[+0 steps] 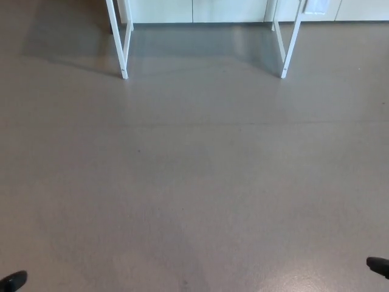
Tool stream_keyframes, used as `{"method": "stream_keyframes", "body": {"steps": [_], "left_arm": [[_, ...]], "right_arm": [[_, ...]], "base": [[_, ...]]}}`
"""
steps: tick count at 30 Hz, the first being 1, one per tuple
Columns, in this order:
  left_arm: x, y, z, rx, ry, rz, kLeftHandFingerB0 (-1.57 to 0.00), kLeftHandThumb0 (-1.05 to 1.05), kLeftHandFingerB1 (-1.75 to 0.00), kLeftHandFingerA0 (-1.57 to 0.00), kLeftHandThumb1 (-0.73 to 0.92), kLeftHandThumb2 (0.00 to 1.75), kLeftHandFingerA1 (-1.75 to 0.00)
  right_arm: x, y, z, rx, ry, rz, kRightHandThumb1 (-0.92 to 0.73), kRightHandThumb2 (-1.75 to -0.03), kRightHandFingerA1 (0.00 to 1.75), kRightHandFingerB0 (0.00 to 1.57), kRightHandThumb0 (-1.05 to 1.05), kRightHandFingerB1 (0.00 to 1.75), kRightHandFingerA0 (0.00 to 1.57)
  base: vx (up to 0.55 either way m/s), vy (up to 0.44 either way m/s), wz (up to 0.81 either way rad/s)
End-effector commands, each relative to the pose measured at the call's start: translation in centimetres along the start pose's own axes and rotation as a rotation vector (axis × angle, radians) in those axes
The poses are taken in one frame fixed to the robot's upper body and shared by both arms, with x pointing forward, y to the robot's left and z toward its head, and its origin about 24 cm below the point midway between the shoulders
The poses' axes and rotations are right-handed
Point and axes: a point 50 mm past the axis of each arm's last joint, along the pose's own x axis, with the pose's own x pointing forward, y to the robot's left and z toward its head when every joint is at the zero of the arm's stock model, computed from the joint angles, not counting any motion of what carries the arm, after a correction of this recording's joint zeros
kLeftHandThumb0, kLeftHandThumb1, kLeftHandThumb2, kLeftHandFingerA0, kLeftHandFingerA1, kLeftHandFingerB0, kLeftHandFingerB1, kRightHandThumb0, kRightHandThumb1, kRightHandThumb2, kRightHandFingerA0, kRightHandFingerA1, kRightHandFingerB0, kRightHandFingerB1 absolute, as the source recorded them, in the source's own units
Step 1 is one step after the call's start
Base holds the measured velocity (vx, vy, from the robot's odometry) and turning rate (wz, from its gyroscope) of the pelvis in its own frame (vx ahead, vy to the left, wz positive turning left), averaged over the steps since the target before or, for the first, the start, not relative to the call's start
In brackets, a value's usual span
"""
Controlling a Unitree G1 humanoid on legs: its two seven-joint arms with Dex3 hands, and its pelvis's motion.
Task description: The robot walks towards a desk on which a shovel is kept on the left hand side and a container is kept on the right hand side. The robot picks up the shovel using its left hand and places it in the container.
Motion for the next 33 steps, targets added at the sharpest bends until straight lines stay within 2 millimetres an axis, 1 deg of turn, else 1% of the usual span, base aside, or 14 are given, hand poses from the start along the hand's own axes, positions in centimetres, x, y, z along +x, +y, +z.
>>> {"method": "stream_keyframes", "body": {"steps": [1,3,5,8,9,10,15,16,20,25,32,33], "left_arm": [[-1.2,0.4,-0.6,-0.063,-0.03,-0.059,-0.39,-0.29,-0.33,-0.51,0.63,0.59,-0.39],[-1.8,0.5,-1.4,-0.058,-0.013,-0.068,-0.39,-0.29,-0.33,-0.49,0.62,0.59,-0.38],[-2.2,0.6,-2.1,-0.066,0.007,-0.068,-0.39,-0.29,-0.33,-0.49,0.62,0.59,-0.38],[-2.4,0.8,-2.5,-0.058,0.017,-0.077,-0.39,-0.3,-0.34,-0.51,0.63,0.59,-0.39],[-2.4,0.8,-2.6,-0.047,0.018,-0.077,-0.35,-0.38,-0.41,-0.47,0.55,0.71,-0.46],[-2.4,0.8,-2.7,-0.044,0.016,-0.08,-0.38,-0.29,-0.34,-0.52,0.63,0.59,-0.39],[-2.7,0.8,-2.9,-0.024,0.015,-0.086,-0.38,-0.32,-0.33,-0.48,0.63,0.6,-0.38],[-2.7,0.9,-3.0,-0.022,0.019,-0.087,-0.39,-0.31,-0.34,-0.49,0.64,0.6,-0.39],[-2.7,0.9,-3.0,-0.021,0.017,-0.087,-0.4,-0.3,-0.34,-0.5,0.63,0.6,-0.39],[-2.4,0.8,-2.7,-0.013,0.012,-0.097,-0.38,-0.3,-0.34,-0.51,0.64,0.6,-0.39],[-2.3,0.9,-2.8,-0.009,0.022,-0.093,-0.4,-0.31,-0.34,-0.53,0.63,0.59,-0.4],[-2.3,0.9,-2.8,-0.007,0.023,-0.092,-0.36,-0.4,-0.42,-0.49,0.54,0.71,-0.48]], "right_arm": [[-1.3,-0.1,-1.1,0.054,-0.012,0.04,-0.53,-0.55,0.62,0.46,-0.07,0.49,0.69],[-2.0,-0.2,-2.0,0.04,0.004,0.04,-0.53,-0.55,0.62,0.46,-0.08,0.5,0.69],[-2.5,-0.2,-2.8,0.04,0.026,0.044,-0.53,-0.55,0.6,0.45,-0.09,0.49,0.66],[-3.0,-0.2,-3.3,0.058,0.033,0.047,-0.52,-0.55,0.61,0.45,-0.07,0.5,0.65],[-3.1,-0.2,-3.4,0.058,0.033,0.046,-0.52,-0.55,0.61,0.45,-0.08,0.5,0.66],[-3.2,-0.2,-3.5,0.056,0.032,0.046,-0.52,-0.55,0.61,0.46,-0.09,0.5,0.66],[-3.5,-0.1,-3.8,0.038,0.038,0.033,-0.53,-0.55,0.61,0.46,-0.08,0.49,0.69],[-3.6,-0.2,-4.0,0.027,0.038,0.041,-0.53,-0.55,0.6,0.45,-0.09,0.5,0.67],[-3.5,-0.2,-4.0,0.01,0.033,0.04,-0.54,-0.55,0.61,0.46,-0.06,0.5,0.69],[-3.4,-0.2,-3.8,-0.007,0.023,0.04,-0.54,-0.55,0.62,0.46,-0.07,0.5,0.68],[-3.1,-0.2,-4.0,-0.022,0.025,0.033,-0.53,-0.55,0.62,0.47,-0.08,0.49,0.71],[-3.1,-0.2,-4.1,-0.019,0.025,0.033,-0.53,-0.55,0.63,0.47,-0.07,0.5,0.71]], "base": [[0.0,0.0,0.0],[0.0,0.0,0.0],[0.0,0.0,0.0],[0.0,0.0,0.0],[0.0,0.0,0.0],[0.0,0.0,0.0],[0.0,0.0,0.0],[0.0,0.0,0.0],[0.0,0.0,0.0],[0.0,0.0,0.0],[0.0,0.0,0.0],[0.0,0.0,0.0]]}}
